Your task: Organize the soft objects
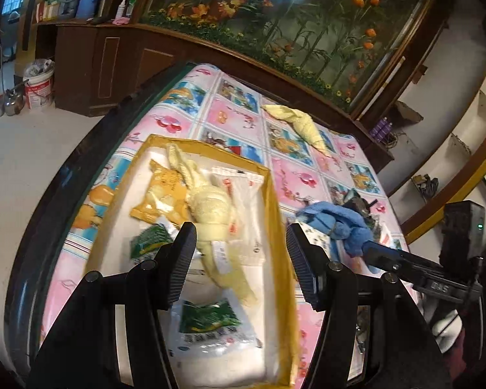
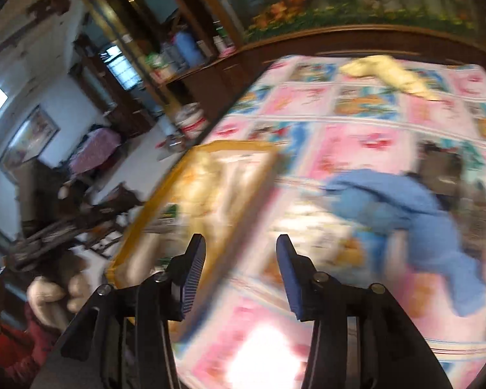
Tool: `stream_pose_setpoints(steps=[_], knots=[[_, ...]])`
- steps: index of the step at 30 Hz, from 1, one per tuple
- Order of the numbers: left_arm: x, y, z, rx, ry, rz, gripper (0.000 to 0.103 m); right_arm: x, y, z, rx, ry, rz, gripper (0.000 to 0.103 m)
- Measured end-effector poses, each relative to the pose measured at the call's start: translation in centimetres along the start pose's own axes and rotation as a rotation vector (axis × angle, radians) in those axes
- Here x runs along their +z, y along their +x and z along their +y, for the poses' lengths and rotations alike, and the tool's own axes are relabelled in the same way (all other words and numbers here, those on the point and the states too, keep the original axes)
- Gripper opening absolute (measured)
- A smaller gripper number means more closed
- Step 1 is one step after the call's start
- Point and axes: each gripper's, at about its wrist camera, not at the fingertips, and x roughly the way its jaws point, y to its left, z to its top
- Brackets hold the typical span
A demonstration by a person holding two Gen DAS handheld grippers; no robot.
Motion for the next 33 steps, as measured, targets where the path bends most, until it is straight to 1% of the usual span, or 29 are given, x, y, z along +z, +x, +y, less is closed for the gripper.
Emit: stream_pose_setpoints(steps=[2, 4, 7, 9, 10, 12, 14, 15, 17, 18, 19, 20, 22, 24, 25, 26, 28, 29, 30, 33], knots=[[-0.8, 0.0, -1.7, -0.028, 0.015, 0.006, 0.058, -0.3, -0.2, -1.7, -0.065, 0.023, 0.017, 0.046], [-1.7, 0.2, -3.4, -0.042, 0.035, 0.018, 0.058, -0.2, 0.4, -2.5, -0.080, 0.028, 0.041, 0.046], [-2.9, 0.0, -5.0, -0.062, 0.045, 0.035, 0.058, 0.6, 2.6, -1.8, -0.104, -0.041, 0.082, 0.046], [-3.5, -0.4, -5.6, -0.072, 0.040, 0.042, 0.058, 1.5, 4.1, -1.7, -0.111, -0.073, 0.100, 0.046], [-3.8, -0.6, -5.7, -0.070, 0.038, 0.039, 0.058, 2.3, 5.3, -1.6, -0.110, -0.074, 0.112, 0.046], [-4.1, -1.2, -5.9, -0.062, 0.034, 0.031, 0.058, 2.7, 6.4, -1.9, -0.105, -0.074, 0.127, 0.045], [-4.5, -1.6, -5.8, -0.058, 0.023, 0.024, 0.058, 3.1, 7.8, -1.7, -0.139, -0.082, 0.136, 0.046], [-4.7, -1.7, -5.8, -0.059, 0.021, 0.021, 0.058, 3.0, 8.5, -1.6, -0.139, -0.084, 0.154, 0.046], [-4.9, -1.8, -5.8, -0.057, 0.024, 0.020, 0.058, 2.4, 8.6, -0.9, -0.146, -0.107, 0.170, 0.045], [-5.0, -1.7, -5.9, -0.054, 0.030, 0.022, 0.058, 2.0, 8.3, -0.7, -0.142, -0.101, 0.195, 0.044], [-5.0, -1.6, -6.0, -0.053, 0.037, 0.027, 0.058, 1.3, 7.7, -0.4, -0.139, -0.088, 0.220, 0.039], [-5.1, -1.3, -6.3, -0.054, 0.047, 0.034, 0.058, 0.8, 7.2, -0.2, -0.134, -0.078, 0.243, 0.037], [-5.4, -0.8, -6.9, -0.065, 0.064, 0.046, 0.058, -1.0, 6.1, 0.0, -0.112, -0.048, 0.294, 0.037], [-5.9, 0.1, -7.8, -0.085, 0.087, 0.068, 0.058, -3.0, 5.7, -0.6, -0.060, -0.006, 0.367, 0.037], [-6.1, 0.5, -8.3, -0.090, 0.099, 0.083, 0.058, -3.8, 5.2, -1.1, -0.028, 0.017, 0.377, 0.038], [-6.3, 1.0, -8.7, -0.092, 0.110, 0.098, 0.058, -4.4, 4.1, -1.6, -0.017, 0.030, 0.350, 0.038], [-6.8, 2.0, -9.6, -0.082, 0.138, 0.128, 0.058, -5.1, 1.1, -2.4, -0.053, -0.002, 0.255, 0.038], [-7.0, 2.5, -10.0, -0.069, 0.154, 0.141, 0.058, -5.5, -0.2, -2.8, -0.072, -0.012, 0.219, 0.040], [-7.1, 3.2, -10.4, -0.045, 0.170, 0.157, 0.058, -5.9, -1.7, -3.5, -0.089, -0.007, 0.184, 0.043], [-7.4, 5.5, -11.4, 0.013, 0.213, 0.199, 0.058, -7.3, -5.6, -5.7, -0.115, 0.047, 0.109, 0.047]])
